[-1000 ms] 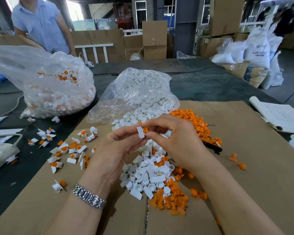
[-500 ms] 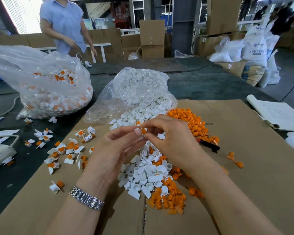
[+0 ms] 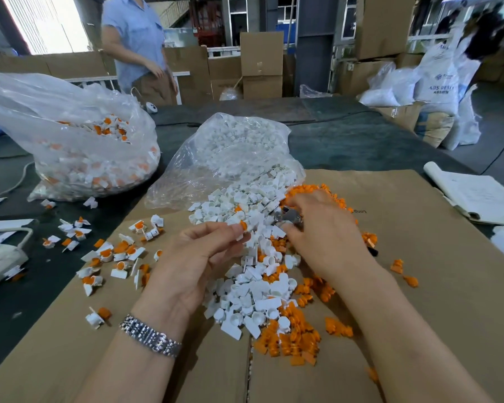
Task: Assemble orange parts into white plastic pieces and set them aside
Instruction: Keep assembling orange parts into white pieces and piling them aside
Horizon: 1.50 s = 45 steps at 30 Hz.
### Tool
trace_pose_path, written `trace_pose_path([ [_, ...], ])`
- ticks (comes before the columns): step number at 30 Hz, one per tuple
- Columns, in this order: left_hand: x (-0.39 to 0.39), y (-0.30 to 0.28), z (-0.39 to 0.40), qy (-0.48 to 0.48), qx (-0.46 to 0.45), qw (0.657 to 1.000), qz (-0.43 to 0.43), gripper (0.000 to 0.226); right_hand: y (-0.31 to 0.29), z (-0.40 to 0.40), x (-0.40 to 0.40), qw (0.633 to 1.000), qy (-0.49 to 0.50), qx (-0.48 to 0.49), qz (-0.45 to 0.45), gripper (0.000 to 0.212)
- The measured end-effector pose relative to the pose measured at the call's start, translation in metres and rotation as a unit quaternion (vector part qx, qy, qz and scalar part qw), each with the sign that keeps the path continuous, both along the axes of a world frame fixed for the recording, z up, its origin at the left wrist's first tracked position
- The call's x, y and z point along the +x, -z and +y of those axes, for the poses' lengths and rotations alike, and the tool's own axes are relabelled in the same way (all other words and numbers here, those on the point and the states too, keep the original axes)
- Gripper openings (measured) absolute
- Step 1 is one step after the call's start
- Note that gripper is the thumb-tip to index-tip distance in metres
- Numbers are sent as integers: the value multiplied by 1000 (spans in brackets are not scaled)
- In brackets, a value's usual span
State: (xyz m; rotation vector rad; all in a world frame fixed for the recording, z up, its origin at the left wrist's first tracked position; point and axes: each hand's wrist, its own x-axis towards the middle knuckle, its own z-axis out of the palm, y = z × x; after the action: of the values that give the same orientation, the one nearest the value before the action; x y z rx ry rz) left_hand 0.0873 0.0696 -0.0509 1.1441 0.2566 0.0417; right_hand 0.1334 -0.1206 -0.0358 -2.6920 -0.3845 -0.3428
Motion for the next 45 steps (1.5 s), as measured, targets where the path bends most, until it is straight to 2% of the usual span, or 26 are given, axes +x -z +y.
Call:
trace_pose_path([
  [2, -1, -1, 1, 2, 10, 1000, -1, 21, 2, -8, 2, 987, 96, -97, 84, 53],
  [4, -1, -1, 1, 3, 23, 1000, -1, 14, 4, -9, 2, 975, 111, -129, 145, 63],
  [6, -2, -2, 0, 9, 24, 1000, 2, 8, 5, -8, 1, 972, 104, -154, 144, 61],
  [10, -3, -4, 0, 16, 15, 1000, 5, 6, 2, -7, 1, 978, 94, -137, 123, 45],
  [14, -5, -7, -1, 6, 8, 1000, -5, 8, -5, -7, -4, 990, 85, -60, 92, 32],
  [17, -6, -8, 0, 1, 11, 1000, -27, 21, -19, -10, -9, 995, 42, -13, 95, 25],
  [20, -6, -8, 1, -1, 10, 999, -50, 19, -38, -13, -17, 979, -69, 23, 188, 34],
  [23, -6, -8, 2, 0, 10, 997, -71, 14, -45, -6, -25, 958, -139, 7, 249, 37],
  [30, -4, -6, 4, -3, 11, 996, -84, 11, -45, 4, -29, 956, -154, -9, 248, 41],
  [39, -3, -5, 2, -13, 42, 996, -79, 3, -39, 11, -33, 955, -164, -4, 247, 31],
  [45, -4, -4, 2, -29, 40, 997, -67, 2, -27, 22, -37, 972, -145, 2, 183, 34],
])
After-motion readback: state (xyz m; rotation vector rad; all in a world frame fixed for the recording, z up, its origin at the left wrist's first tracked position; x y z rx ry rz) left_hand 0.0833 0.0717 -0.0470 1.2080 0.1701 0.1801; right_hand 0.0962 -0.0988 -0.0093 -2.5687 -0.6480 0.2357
